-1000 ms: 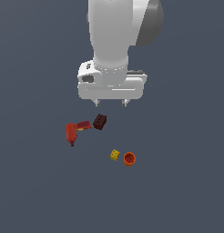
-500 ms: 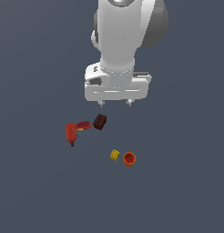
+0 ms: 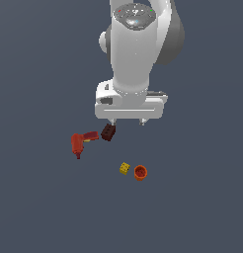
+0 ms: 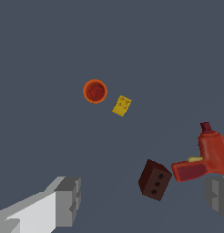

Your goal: Pick up a designated object from a clutter of objects.

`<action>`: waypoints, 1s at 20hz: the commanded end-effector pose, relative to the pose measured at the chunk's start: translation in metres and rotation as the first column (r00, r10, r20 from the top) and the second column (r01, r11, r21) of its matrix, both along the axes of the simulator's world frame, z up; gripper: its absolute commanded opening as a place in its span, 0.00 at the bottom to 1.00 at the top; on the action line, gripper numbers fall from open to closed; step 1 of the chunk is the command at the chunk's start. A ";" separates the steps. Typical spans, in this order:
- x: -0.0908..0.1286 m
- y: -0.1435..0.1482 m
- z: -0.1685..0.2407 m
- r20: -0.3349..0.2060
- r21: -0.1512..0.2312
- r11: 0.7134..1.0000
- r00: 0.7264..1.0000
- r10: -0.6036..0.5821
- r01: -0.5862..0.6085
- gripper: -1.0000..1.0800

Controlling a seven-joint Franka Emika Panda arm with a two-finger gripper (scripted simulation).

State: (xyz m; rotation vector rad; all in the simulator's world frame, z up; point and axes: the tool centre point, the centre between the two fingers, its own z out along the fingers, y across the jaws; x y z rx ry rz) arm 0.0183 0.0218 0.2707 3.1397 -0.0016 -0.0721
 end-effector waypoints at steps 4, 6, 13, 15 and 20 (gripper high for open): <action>0.024 0.011 -0.029 0.008 -0.001 0.997 0.997 -0.078 0.078 0.96; 0.034 0.016 -0.044 0.012 -0.001 0.993 0.993 -0.114 0.114 0.96; 0.068 0.035 -0.103 0.027 -0.002 0.968 0.968 -0.251 0.251 0.96; 0.075 0.040 -0.119 0.031 -0.001 0.959 0.958 -0.284 0.284 0.96; 0.087 0.051 -0.152 0.039 0.000 0.937 0.936 -0.349 0.350 0.96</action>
